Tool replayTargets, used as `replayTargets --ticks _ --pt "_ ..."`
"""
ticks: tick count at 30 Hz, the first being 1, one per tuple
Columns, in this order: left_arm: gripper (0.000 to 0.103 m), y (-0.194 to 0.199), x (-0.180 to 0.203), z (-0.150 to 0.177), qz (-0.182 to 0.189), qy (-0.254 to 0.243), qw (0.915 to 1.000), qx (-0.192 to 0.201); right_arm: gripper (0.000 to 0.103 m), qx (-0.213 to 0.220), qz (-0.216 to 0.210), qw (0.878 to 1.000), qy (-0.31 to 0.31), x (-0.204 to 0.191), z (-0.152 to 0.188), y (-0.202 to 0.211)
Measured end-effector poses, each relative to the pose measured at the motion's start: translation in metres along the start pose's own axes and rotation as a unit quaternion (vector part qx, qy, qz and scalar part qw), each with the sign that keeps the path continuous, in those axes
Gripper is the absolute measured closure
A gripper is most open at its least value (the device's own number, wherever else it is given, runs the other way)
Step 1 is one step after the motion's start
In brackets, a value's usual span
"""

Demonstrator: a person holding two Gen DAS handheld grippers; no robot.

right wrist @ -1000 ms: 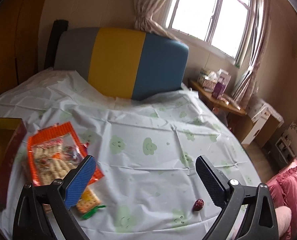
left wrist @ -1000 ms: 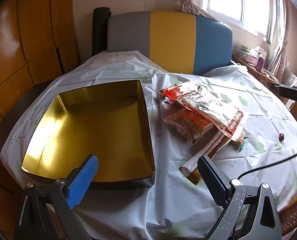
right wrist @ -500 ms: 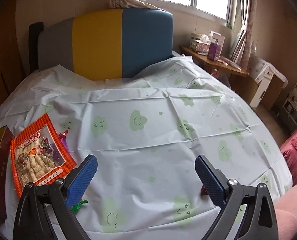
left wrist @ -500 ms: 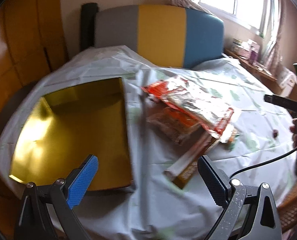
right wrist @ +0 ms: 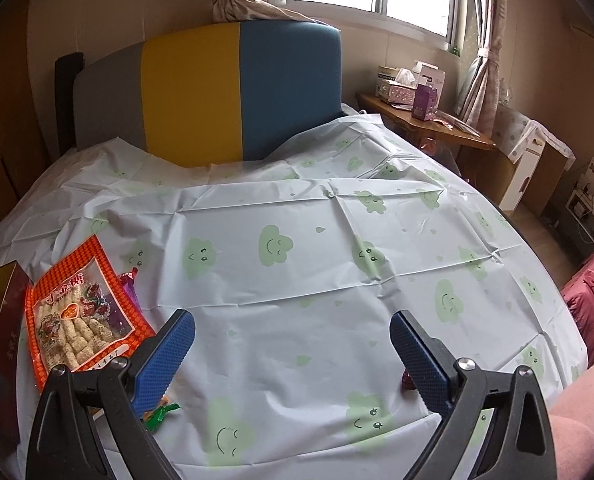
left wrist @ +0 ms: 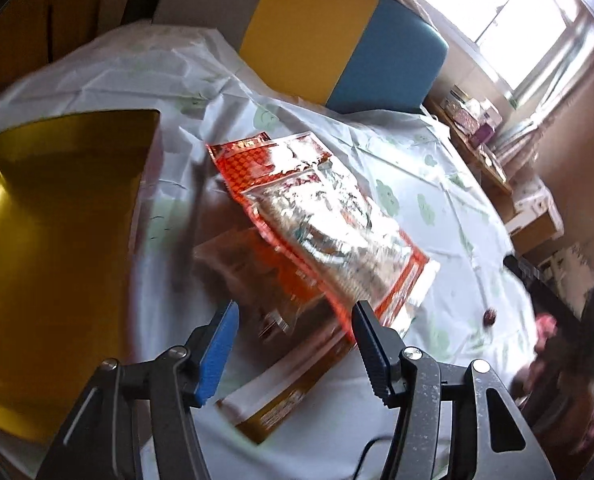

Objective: Organize snacks
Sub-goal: 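Move the left tool toward the large orange-red snack bag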

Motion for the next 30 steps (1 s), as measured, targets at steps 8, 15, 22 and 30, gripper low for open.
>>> replayTargets --ticks 8,15,22,30 --pt "0.044 -0.039 0.005 -0.011 0.021 0.05 0.9985 -0.009 0.003 -0.006 -0.005 1.0 0.01 -0.005 0.001 -0.002" --pt "0.049 -0.053 0.005 -0.032 0.017 0.07 0.9972 0.021 0.003 -0.014 -0.006 1.0 0.014 -0.007 0.003 -0.006" --pt "0.099 -0.055 -0.002 -0.03 0.011 0.046 0.9987 0.017 0.003 -0.019 0.0 1.0 0.021 -0.009 0.005 -0.009" --pt "0.059 -0.058 0.007 -0.03 0.048 0.049 0.9976 0.006 0.008 -0.034 -0.004 0.998 0.046 -0.019 0.011 -0.014"
Point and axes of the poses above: each gripper's, at about its wrist camera, not at the fingertips, and y roughly against the way its jaws point, x to its right, z to its underside, the point moved 8 cm from there along -y, roughly the way its jaws point, and after that the axes turned 10 degrees about z, right-handed, at the moved point
